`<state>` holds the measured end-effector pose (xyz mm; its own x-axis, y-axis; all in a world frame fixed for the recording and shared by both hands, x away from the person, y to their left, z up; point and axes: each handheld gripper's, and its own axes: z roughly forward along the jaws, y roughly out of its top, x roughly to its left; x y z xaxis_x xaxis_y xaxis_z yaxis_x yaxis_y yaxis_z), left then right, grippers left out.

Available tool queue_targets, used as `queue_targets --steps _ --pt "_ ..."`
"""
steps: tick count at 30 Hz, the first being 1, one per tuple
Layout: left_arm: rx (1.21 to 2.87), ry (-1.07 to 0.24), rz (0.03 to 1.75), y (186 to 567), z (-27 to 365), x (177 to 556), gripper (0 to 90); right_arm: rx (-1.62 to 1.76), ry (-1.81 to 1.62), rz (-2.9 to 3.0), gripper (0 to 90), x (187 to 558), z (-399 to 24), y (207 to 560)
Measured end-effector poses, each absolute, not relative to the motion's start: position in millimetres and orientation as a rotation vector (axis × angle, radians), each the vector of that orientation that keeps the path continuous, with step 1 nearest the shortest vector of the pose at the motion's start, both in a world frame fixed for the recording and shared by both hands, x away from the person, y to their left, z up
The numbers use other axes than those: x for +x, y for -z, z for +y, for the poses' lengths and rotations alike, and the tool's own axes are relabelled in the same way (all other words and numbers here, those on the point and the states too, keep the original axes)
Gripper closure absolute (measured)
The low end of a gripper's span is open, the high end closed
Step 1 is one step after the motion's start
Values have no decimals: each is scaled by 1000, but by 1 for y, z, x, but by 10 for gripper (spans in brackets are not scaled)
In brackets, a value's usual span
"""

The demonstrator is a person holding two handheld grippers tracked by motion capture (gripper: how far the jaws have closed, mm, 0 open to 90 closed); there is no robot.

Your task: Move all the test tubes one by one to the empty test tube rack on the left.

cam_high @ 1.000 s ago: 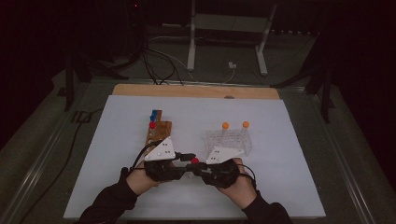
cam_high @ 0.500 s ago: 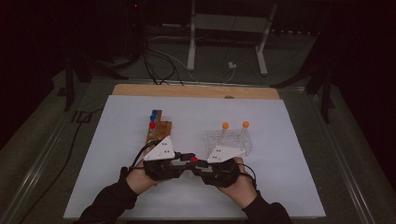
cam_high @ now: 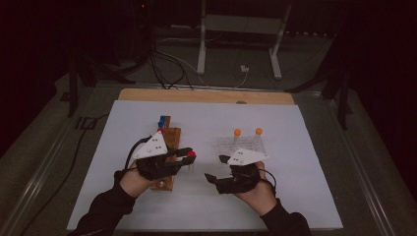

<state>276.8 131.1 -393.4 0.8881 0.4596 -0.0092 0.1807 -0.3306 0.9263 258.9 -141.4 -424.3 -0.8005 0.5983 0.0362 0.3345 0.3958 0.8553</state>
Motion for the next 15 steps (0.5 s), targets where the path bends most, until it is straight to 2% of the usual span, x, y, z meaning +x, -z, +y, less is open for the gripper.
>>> queue_targets --steps 4,6,8,15 --pt "1889 -331 507 389 143 281 713 841 -1373 2347 129 259 -143 422" --pt "1880 -353 526 387 149 283 713 848 -1379 2340 33 260 -144 423" --pt "1869 -362 540 385 153 284 713 840 -1382 2356 2 261 -144 423" --pt "1837 -405 585 380 170 289 713 851 -1416 2345 0 261 -147 422"
